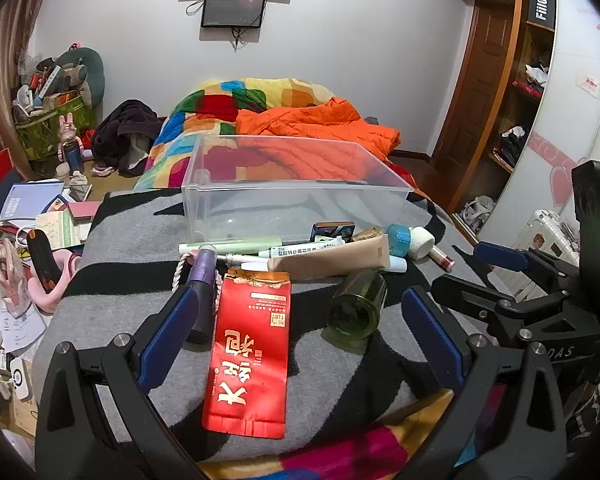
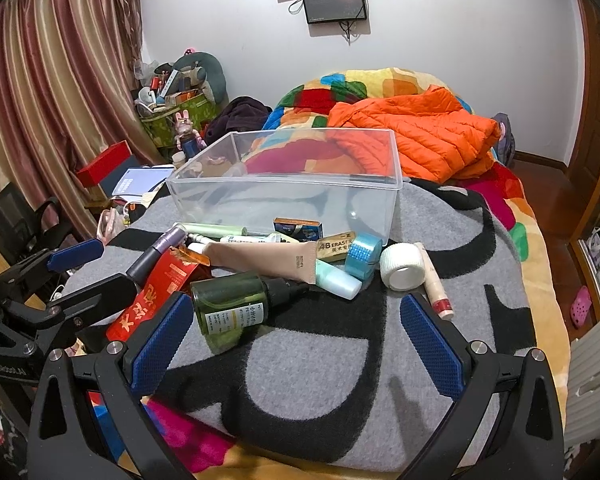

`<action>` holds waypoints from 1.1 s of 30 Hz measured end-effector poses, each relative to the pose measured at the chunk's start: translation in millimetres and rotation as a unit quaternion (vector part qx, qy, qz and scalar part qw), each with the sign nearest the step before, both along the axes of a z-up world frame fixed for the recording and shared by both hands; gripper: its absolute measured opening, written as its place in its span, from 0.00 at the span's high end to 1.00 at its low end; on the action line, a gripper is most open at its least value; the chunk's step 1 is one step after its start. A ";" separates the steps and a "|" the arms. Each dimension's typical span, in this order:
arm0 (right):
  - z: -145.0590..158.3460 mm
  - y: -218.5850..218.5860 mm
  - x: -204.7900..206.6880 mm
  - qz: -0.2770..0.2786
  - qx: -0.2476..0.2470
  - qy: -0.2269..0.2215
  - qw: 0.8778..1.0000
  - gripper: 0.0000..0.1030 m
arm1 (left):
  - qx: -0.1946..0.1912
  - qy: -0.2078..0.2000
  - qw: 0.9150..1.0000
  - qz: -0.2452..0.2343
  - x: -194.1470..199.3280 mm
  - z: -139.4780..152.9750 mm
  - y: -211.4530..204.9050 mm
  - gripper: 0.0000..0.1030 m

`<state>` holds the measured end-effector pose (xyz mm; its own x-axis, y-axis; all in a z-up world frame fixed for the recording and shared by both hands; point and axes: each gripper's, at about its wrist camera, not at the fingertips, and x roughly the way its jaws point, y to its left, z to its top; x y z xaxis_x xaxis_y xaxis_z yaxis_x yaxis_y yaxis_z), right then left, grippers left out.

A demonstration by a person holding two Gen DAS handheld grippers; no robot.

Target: Organize objects

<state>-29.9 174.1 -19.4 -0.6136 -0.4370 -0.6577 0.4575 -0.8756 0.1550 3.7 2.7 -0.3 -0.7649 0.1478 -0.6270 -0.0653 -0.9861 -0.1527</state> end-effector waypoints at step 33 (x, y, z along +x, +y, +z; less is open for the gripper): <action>-44.6 58.1 -100.7 -0.065 0.013 -0.085 0.994 0.46 | -0.011 -0.083 0.995 0.048 -52.0 -47.7 -55.9 0.59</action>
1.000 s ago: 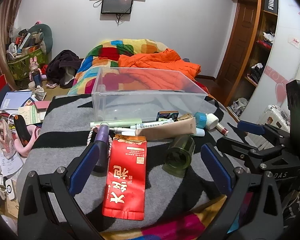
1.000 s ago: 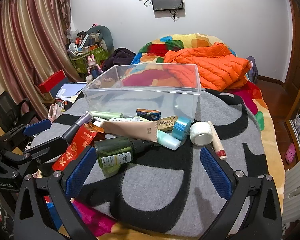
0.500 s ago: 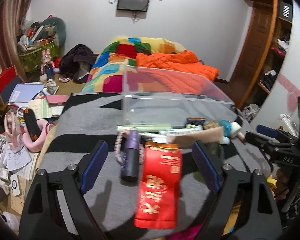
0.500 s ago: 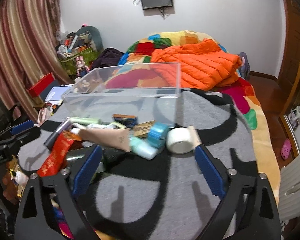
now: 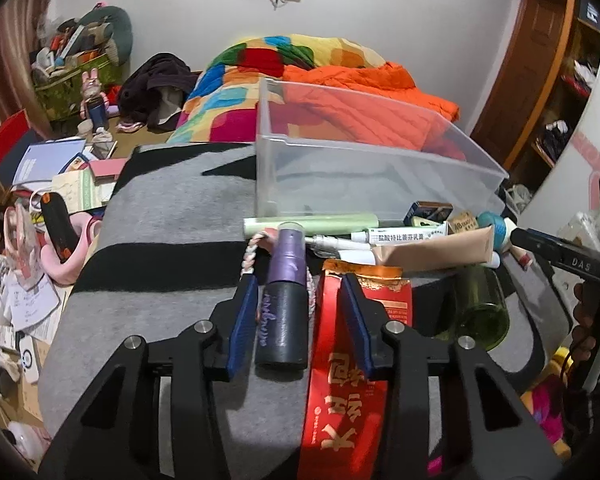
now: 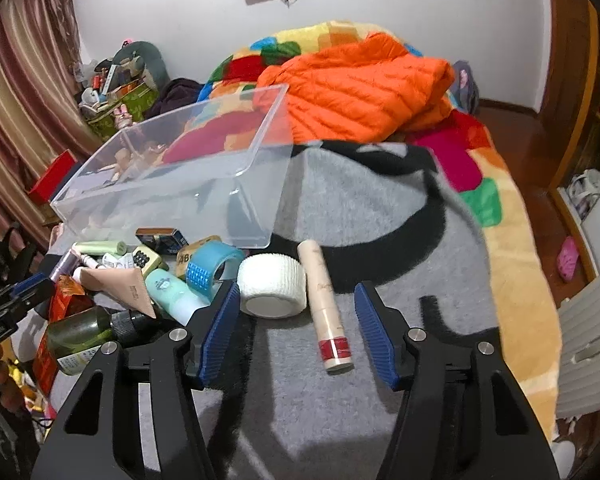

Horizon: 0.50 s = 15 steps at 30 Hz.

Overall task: Organize objects
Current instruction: 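Grasp the purple-capped bottle with the left gripper while the right gripper grasps the white tape roll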

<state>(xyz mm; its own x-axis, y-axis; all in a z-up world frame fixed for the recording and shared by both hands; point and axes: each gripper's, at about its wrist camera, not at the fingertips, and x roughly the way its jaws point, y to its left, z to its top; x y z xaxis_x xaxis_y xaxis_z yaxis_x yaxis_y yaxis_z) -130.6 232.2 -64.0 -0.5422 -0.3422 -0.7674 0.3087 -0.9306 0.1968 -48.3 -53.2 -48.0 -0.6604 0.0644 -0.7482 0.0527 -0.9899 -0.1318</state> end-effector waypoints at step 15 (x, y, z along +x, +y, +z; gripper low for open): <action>-3.1 -33.7 -1.1 0.033 0.037 0.018 0.999 0.48 | 0.013 -0.006 1.000 0.002 -10.6 -0.5 -11.3 0.59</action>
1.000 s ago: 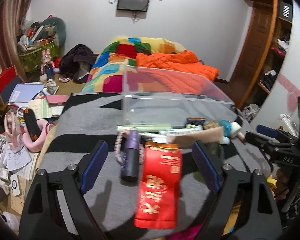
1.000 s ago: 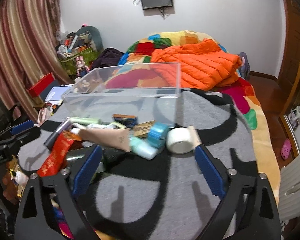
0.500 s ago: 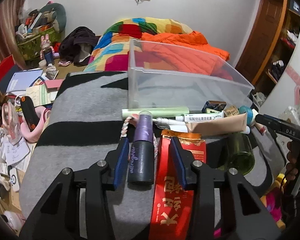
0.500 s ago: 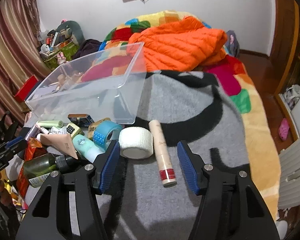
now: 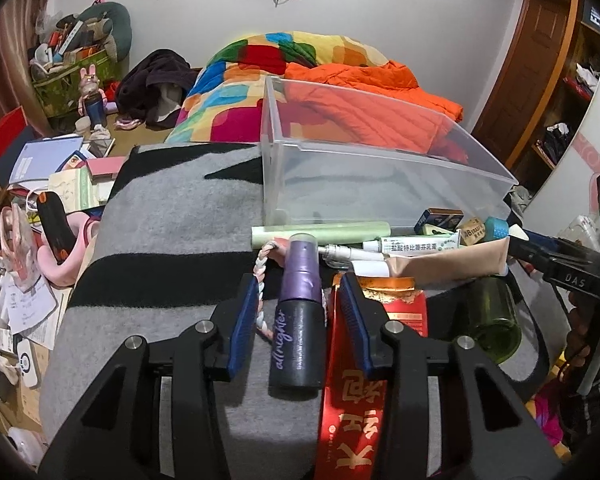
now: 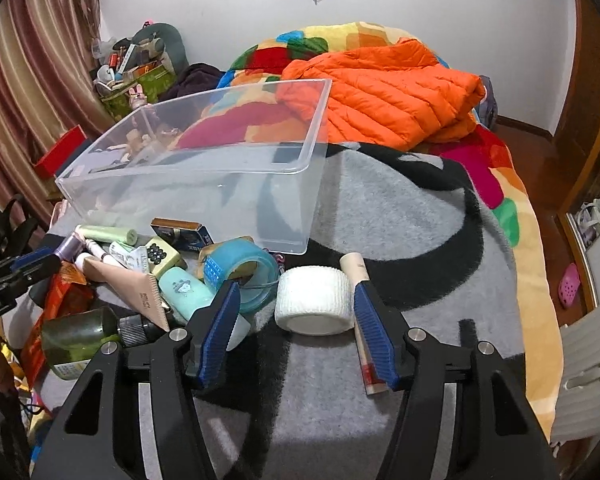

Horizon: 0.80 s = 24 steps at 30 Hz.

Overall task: Organize objects
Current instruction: 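Grasp the purple-capped bottle with the left gripper while the right gripper grasps the white tape roll, then carry both held items into the clear box and open both grippers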

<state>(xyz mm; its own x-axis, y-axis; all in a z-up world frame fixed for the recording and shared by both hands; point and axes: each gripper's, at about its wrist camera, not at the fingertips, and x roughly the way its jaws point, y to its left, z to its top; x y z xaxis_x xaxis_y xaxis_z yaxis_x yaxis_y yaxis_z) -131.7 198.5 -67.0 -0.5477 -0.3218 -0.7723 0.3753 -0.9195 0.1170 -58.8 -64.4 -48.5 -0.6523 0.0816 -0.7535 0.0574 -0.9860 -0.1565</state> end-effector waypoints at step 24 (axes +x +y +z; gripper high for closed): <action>26.1 14.8 42.3 0.018 -0.018 0.046 0.999 0.66 | -0.020 -0.038 0.997 -0.068 -5.8 14.7 11.7 0.94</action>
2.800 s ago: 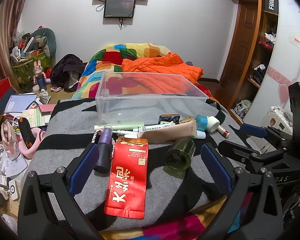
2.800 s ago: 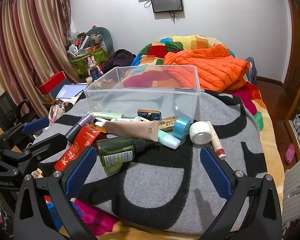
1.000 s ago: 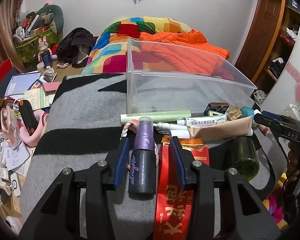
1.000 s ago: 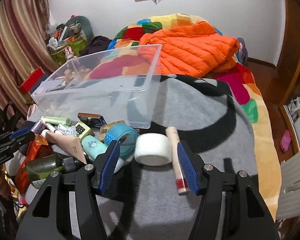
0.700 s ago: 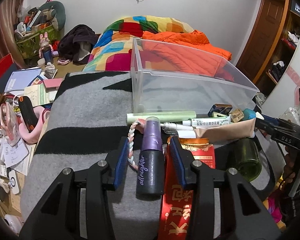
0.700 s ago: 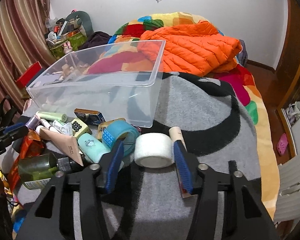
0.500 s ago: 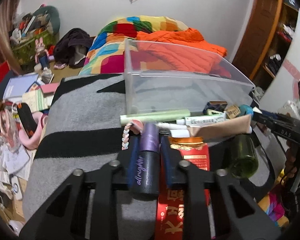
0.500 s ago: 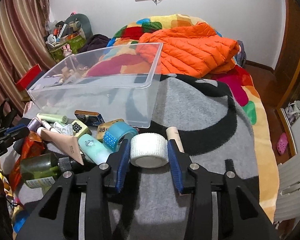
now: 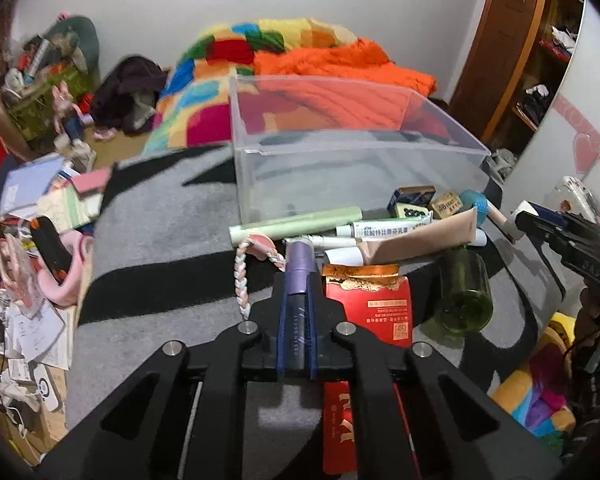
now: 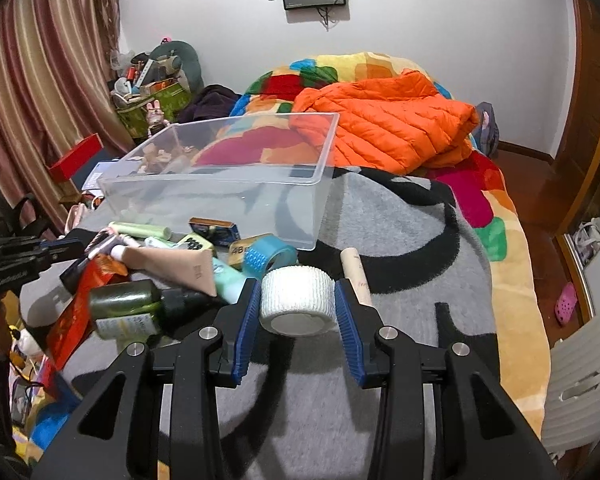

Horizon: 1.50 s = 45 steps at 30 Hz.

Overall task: Organize objects
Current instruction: 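Carry both held items into the clear box and open both grippers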

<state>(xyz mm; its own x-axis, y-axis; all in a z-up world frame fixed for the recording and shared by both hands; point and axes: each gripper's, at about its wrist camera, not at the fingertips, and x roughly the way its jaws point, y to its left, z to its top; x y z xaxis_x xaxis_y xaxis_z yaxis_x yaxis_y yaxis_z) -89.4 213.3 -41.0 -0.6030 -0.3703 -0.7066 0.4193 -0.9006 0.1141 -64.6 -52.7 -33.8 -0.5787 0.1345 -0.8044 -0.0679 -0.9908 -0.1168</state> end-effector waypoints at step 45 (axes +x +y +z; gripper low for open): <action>34.3 -70.4 -88.4 0.032 0.014 0.011 0.999 0.66 | -0.012 0.074 0.997 0.012 -69.9 55.2 3.2 0.75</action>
<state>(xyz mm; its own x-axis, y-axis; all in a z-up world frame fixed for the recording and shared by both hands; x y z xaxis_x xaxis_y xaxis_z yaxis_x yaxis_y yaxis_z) -177.9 142.9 -6.7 -0.5943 -0.3895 -0.7036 0.4786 -0.8744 0.0798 -134.5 -49.5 21.4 -0.6942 0.1003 -0.7127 -0.0589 -0.9948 -0.0826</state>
